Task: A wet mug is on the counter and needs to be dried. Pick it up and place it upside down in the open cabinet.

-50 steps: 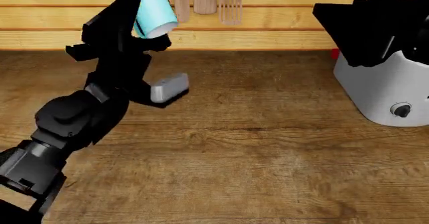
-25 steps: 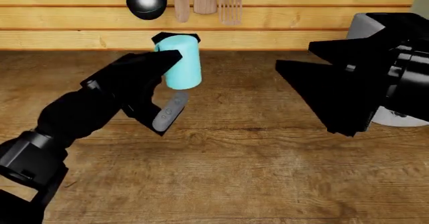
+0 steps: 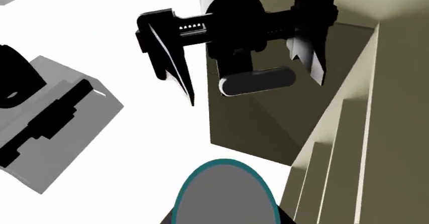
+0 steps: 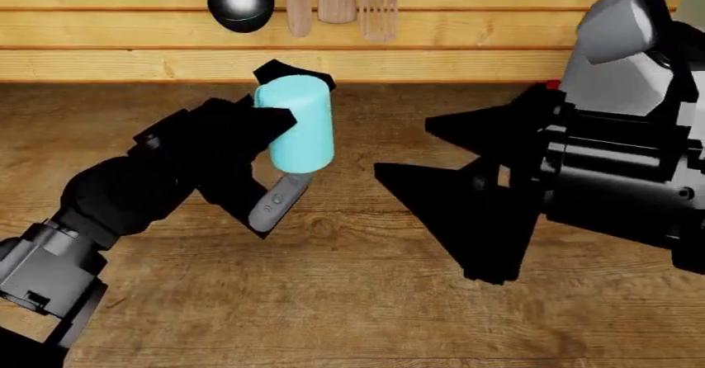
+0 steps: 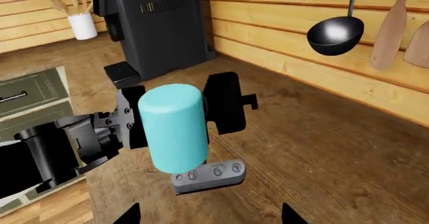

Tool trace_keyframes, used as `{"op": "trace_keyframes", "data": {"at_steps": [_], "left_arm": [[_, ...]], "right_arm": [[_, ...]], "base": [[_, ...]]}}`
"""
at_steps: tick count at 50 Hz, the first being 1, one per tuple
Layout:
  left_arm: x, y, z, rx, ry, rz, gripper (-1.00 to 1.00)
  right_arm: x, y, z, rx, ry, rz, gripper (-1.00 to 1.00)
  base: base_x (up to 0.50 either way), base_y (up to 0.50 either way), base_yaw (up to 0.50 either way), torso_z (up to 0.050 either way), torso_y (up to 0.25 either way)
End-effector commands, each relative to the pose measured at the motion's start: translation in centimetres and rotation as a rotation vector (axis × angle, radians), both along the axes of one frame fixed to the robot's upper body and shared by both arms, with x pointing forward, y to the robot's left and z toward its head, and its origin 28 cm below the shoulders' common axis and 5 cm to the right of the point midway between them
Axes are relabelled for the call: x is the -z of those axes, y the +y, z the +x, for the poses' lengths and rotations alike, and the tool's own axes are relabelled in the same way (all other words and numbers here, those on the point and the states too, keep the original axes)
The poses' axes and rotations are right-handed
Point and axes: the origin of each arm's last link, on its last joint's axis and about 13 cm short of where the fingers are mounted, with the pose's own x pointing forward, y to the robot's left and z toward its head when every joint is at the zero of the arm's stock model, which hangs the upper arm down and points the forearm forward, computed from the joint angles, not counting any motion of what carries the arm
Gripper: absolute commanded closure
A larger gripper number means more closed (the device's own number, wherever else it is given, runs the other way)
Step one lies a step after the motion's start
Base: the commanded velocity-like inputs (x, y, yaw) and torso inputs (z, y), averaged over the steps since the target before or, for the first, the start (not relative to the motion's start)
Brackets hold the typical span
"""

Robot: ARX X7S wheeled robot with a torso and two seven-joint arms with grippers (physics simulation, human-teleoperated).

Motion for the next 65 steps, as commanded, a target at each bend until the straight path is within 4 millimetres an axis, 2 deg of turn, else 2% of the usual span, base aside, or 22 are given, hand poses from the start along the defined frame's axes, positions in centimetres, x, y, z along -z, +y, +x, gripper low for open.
{"op": "trace_keyframes", "data": {"at_steps": [1, 18, 26, 53, 54, 65], "left_arm": [[0.1, -0.6, -0.7, 0.050, 0.003, -0.005, 1.00], [0.6, -1.1, -0.8, 0.062, 0.010, -0.004, 1.00], [0.6, -1.6, -1.6, 0.090, 0.014, -0.008, 1.00], [0.2, -3.5, -2.8, 0.152, 0.021, -0.009, 1.00], [0.2, -3.5, -2.8, 0.152, 0.021, -0.010, 1.00], [0.4, -3.6, -2.9, 0.157, 0.032, -0.011, 1.00]], "right_arm": [[0.3, 1.6, 0.5, -0.062, 0.002, -0.015, -1.00], [0.6, 3.1, -0.1, -0.147, -0.011, -0.004, -1.00], [0.9, 3.5, 0.2, -0.152, -0.017, -0.007, -1.00], [1.0, 3.6, -0.1, -0.164, 0.001, 0.016, -1.00], [1.0, 3.6, -0.1, -0.163, 0.001, 0.017, 1.00], [1.1, 3.6, 0.5, -0.113, -0.012, 0.020, 1.00]], "base": [[0.00, 0.00, 0.00, 0.000, 0.000], [0.00, 0.00, 0.00, 0.000, 0.001], [0.00, 0.00, 0.00, 0.000, 0.000], [0.00, 0.00, 0.00, 0.000, 0.000], [0.00, 0.00, 0.00, 0.000, 0.000], [0.00, 0.00, 0.00, 0.000, 0.000]]}}
